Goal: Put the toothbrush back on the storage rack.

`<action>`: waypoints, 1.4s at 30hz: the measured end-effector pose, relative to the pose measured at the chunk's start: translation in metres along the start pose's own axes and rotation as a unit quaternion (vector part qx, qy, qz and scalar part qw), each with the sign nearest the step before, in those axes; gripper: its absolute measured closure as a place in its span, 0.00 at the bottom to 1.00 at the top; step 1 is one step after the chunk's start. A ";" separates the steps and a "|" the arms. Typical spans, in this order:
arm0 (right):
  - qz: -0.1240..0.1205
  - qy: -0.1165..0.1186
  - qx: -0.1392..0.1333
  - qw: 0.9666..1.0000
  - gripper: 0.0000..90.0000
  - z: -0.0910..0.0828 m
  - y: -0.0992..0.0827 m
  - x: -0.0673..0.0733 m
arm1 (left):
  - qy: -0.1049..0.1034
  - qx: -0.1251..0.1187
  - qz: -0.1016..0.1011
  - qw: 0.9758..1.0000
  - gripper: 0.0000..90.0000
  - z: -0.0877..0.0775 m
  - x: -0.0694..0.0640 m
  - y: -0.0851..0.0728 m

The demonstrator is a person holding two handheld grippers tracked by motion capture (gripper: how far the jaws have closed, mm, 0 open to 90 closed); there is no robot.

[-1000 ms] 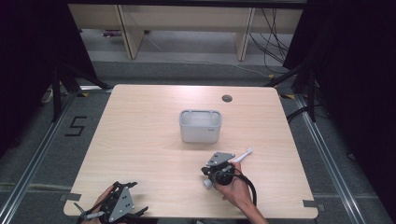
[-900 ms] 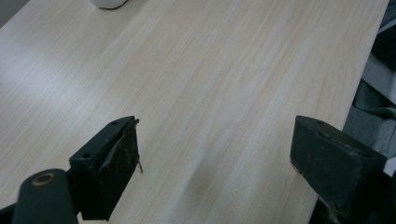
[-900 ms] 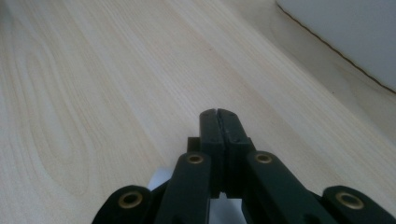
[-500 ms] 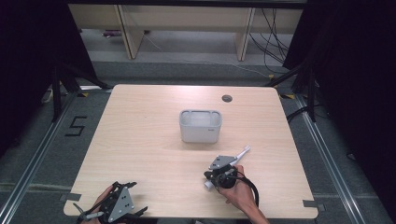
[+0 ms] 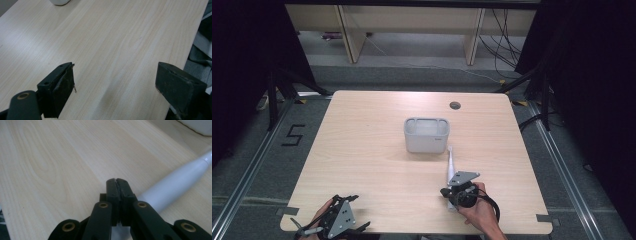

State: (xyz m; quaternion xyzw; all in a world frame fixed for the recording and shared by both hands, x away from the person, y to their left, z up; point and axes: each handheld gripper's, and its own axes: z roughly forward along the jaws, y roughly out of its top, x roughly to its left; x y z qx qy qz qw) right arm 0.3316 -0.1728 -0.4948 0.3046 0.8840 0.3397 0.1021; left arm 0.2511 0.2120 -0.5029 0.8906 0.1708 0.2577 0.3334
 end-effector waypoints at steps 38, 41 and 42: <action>0.076 -0.029 -0.006 0.997 0.99 -0.058 -0.056 -0.031 | -0.004 0.003 0.000 1.000 0.17 0.002 -0.001 -0.001; 0.069 -0.028 -0.006 0.997 0.99 -0.061 -0.059 -0.035 | -0.005 0.005 0.000 1.000 0.17 0.002 0.000 0.000; 0.079 -0.026 0.004 0.996 0.98 -0.063 -0.059 -0.035 | -0.005 0.005 -0.001 1.000 0.17 0.002 0.000 0.000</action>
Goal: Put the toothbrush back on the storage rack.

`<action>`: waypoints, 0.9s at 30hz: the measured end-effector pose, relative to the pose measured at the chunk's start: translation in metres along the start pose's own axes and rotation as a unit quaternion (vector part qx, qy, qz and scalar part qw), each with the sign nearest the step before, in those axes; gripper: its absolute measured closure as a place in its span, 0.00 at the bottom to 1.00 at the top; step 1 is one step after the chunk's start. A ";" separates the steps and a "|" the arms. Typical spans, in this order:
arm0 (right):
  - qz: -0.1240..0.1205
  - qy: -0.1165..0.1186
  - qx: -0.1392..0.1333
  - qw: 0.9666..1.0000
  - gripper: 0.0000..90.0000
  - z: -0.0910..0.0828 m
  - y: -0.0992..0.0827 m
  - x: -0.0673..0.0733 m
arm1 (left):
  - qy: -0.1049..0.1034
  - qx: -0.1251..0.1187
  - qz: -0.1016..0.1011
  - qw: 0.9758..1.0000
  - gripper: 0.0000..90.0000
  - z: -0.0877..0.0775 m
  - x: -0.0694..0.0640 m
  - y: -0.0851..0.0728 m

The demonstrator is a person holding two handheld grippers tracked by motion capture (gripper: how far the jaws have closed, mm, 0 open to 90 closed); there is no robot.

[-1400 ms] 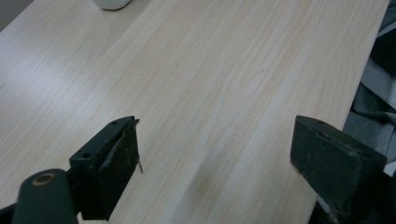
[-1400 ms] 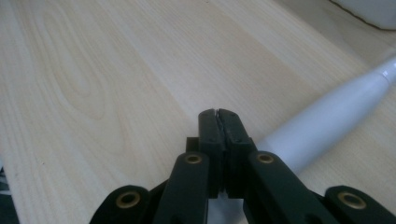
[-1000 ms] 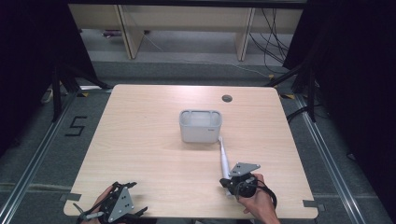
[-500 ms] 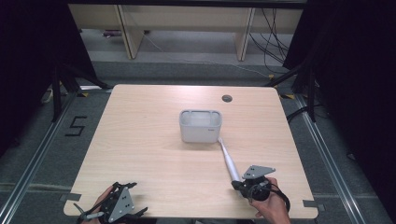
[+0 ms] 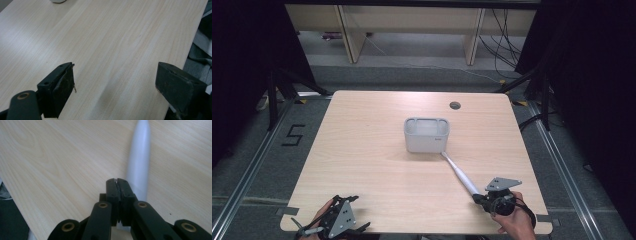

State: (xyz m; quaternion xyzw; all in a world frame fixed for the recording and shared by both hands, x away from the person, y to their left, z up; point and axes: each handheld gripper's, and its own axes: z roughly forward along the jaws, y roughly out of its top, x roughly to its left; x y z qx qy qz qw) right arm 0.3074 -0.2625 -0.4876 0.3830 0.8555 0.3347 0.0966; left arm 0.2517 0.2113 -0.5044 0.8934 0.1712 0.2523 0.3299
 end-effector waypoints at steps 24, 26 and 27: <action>-0.059 -0.042 0.022 0.997 0.74 -0.015 0.022 0.007 | 0.011 -0.005 -0.002 1.000 0.17 0.001 0.000 0.000; -0.069 -0.043 0.020 0.996 0.72 -0.013 0.024 0.005 | 0.004 -0.001 0.000 1.000 0.17 0.000 0.001 0.000; -0.066 -0.045 0.016 0.997 0.72 -0.012 0.024 0.006 | 0.003 0.001 0.001 1.000 0.17 0.000 0.001 0.000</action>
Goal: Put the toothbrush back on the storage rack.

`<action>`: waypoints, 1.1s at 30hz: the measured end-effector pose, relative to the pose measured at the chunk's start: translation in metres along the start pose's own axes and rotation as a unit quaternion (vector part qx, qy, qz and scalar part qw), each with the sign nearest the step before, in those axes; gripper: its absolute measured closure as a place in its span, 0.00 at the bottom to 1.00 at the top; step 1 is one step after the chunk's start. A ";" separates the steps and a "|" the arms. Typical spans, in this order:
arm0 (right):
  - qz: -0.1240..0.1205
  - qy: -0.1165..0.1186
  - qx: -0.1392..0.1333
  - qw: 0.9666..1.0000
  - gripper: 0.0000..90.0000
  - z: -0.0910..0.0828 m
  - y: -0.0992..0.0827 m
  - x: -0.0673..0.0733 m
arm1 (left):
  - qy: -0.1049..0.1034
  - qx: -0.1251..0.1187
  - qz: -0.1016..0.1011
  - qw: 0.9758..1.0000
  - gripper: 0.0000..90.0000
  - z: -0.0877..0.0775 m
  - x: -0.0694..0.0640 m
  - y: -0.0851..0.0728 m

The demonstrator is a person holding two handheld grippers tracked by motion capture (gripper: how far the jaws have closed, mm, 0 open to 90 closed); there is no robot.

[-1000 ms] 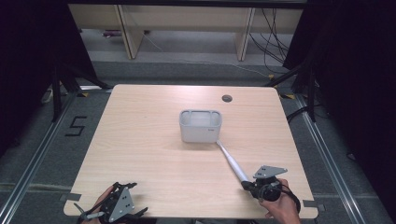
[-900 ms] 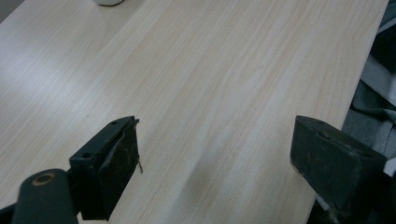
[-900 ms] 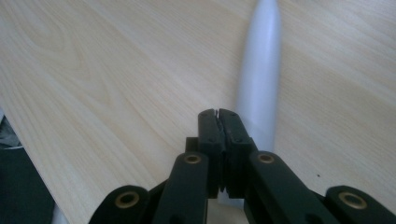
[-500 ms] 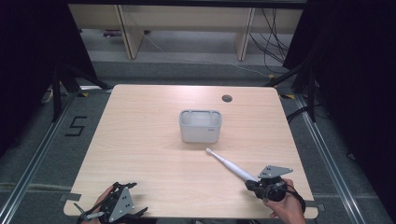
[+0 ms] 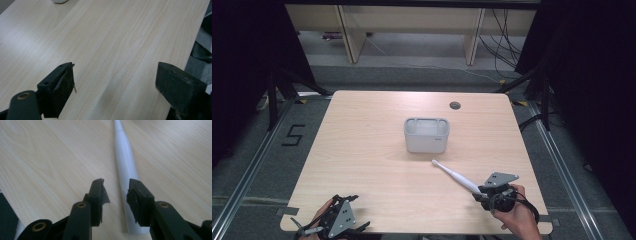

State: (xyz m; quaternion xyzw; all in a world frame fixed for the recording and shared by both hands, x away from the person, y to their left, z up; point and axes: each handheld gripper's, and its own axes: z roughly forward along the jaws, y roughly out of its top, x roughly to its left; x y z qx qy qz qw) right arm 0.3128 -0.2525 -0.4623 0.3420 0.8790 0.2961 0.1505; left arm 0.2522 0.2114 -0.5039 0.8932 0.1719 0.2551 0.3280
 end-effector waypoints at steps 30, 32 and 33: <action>-0.029 -0.020 0.075 0.997 0.54 0.019 0.045 -0.008 | 0.011 -0.003 0.000 1.000 0.17 0.000 0.000 0.000; -0.030 -0.021 0.074 0.997 0.53 0.020 0.047 -0.008 | 0.008 -0.003 -0.001 1.000 0.17 0.000 0.000 0.000; -0.025 -0.020 0.076 0.997 0.53 0.020 0.049 -0.007 | 0.001 -0.005 -0.001 1.000 0.17 0.000 0.000 0.000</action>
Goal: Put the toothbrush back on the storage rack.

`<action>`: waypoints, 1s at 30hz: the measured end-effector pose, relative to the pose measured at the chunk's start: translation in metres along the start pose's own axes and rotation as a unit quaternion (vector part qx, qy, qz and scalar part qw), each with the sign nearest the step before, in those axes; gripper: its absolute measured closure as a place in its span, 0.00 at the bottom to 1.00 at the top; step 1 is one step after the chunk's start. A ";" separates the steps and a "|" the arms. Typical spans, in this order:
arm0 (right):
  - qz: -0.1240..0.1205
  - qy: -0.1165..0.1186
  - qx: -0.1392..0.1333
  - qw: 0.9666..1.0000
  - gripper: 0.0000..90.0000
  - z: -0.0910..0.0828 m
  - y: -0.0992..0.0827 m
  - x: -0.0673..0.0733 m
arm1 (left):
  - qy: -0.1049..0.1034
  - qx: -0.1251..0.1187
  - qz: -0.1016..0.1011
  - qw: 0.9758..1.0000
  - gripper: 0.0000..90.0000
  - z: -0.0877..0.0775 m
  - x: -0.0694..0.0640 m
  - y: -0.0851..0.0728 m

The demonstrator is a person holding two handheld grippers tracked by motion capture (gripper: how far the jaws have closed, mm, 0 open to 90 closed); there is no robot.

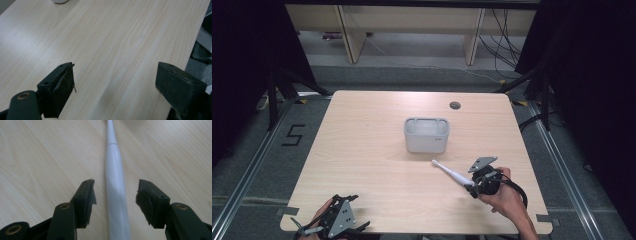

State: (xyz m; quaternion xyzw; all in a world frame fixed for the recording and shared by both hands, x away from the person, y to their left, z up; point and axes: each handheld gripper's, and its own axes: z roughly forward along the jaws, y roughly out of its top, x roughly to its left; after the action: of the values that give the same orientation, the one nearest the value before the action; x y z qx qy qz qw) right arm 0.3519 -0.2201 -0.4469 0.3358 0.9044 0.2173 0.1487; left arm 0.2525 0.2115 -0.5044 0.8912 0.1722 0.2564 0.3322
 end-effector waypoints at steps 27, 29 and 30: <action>-0.013 0.022 0.066 0.997 0.48 0.027 0.021 -0.011 | -0.003 0.004 0.000 1.000 0.17 0.001 0.000 0.000; -0.018 0.023 0.068 0.997 0.49 0.028 0.023 -0.011 | -0.003 0.004 -0.001 1.000 0.17 0.001 0.000 0.000; -0.022 0.023 0.076 0.997 0.50 0.031 0.025 -0.011 | -0.002 0.002 -0.001 1.000 0.17 0.001 0.000 0.000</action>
State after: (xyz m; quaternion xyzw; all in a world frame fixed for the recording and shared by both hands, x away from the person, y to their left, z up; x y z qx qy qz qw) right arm 0.3862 -0.2012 -0.4597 0.3213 0.9286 0.1523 0.1062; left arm 0.2530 0.2111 -0.5049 0.8922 0.1734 0.2539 0.3308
